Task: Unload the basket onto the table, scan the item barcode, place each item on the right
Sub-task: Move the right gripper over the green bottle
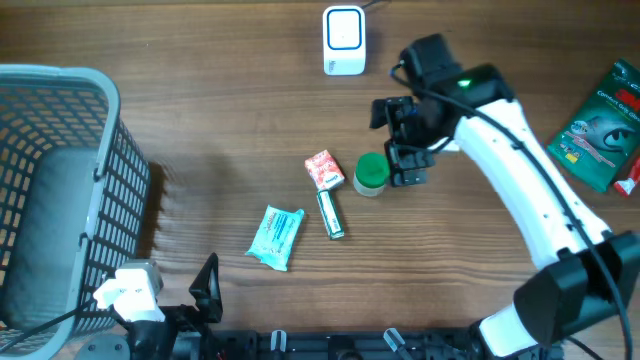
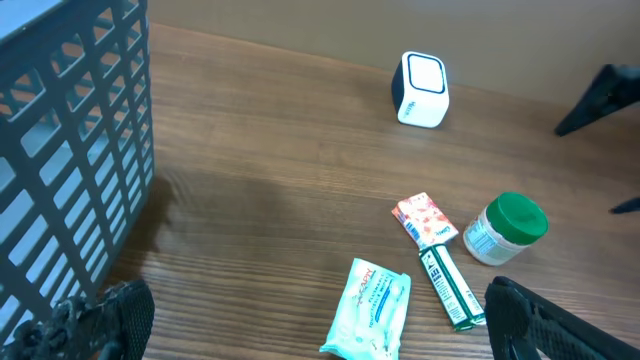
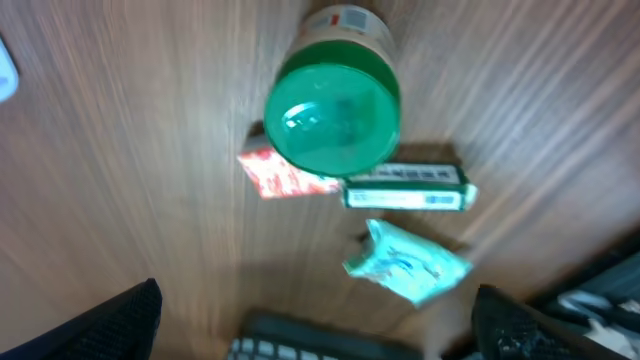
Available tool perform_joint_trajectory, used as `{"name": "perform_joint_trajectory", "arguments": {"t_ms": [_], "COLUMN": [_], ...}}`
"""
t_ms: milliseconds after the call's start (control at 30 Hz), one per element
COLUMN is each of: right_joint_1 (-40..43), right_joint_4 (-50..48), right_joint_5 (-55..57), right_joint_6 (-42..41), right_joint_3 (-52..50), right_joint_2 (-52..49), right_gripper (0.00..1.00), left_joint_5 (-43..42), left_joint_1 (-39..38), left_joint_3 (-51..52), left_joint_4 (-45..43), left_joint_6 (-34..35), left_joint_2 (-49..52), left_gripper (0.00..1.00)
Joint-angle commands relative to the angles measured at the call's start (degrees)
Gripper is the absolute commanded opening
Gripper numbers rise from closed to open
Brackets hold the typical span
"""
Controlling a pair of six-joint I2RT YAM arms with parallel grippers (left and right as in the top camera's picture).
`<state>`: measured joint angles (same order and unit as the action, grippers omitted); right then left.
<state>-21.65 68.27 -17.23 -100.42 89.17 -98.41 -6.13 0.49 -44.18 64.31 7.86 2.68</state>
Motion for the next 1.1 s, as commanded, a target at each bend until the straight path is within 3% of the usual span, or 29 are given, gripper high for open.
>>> {"name": "perform_joint_trajectory", "arguments": {"t_ms": [0,233,367,500,567,700,867,900,933,1067], "right_joint_1": [-1.7,-1.8,-1.8,-1.7,-1.7,-1.6,-1.6,-1.6,-1.6,-1.6], "right_joint_4": [-2.9,-4.0,-4.2,-4.2,-4.2,-4.4,-9.2,-9.6,-9.8,-10.1], "right_joint_5": [5.7,5.6,5.6,5.7,5.7,11.5,16.4,17.7,18.9,23.7], "right_joint_6": [-4.6,-3.8,3.1,10.9,17.7,37.7,74.9,80.3,82.8,94.7], "right_joint_3": [-0.8,-0.8,-0.8,-0.8,-0.8,-0.8,-0.7,-0.7,-0.6,-0.3], "right_joint_2": [-4.3,-14.4,-19.4,-20.4,-20.4,-20.4,-20.2,-20.1,-20.0,-19.9], "right_gripper": [1.0,1.0,1.0,0.84,0.81,0.47,0.48,0.58,0.65,0.72], "left_joint_5": [-0.9,-0.9,-0.9,-0.9,-0.9,-0.9,-0.9,-0.9,-0.9,-0.9], "left_joint_1": [0.3,0.3,0.3,0.3,0.3,0.3,0.3,0.3,0.3,0.3], "left_joint_3": [0.0,0.0,0.0,0.0,0.0,0.0,0.0,0.0,0.0,0.0], "left_joint_4": [-0.1,-0.1,-0.1,-0.1,-0.1,-0.1,-0.1,-0.1,-0.1,-0.1], "left_joint_6": [0.3,0.3,0.3,0.3,0.3,0.3,0.3,0.3,0.3,0.3], "left_joint_2": [-0.3,-0.3,-0.3,-0.3,-0.3,-0.3,-0.3,-0.3,-0.3,-0.3], "left_gripper": [1.0,1.0,1.0,1.0,1.0,1.0,1.0,1.0,1.0,1.0]}}
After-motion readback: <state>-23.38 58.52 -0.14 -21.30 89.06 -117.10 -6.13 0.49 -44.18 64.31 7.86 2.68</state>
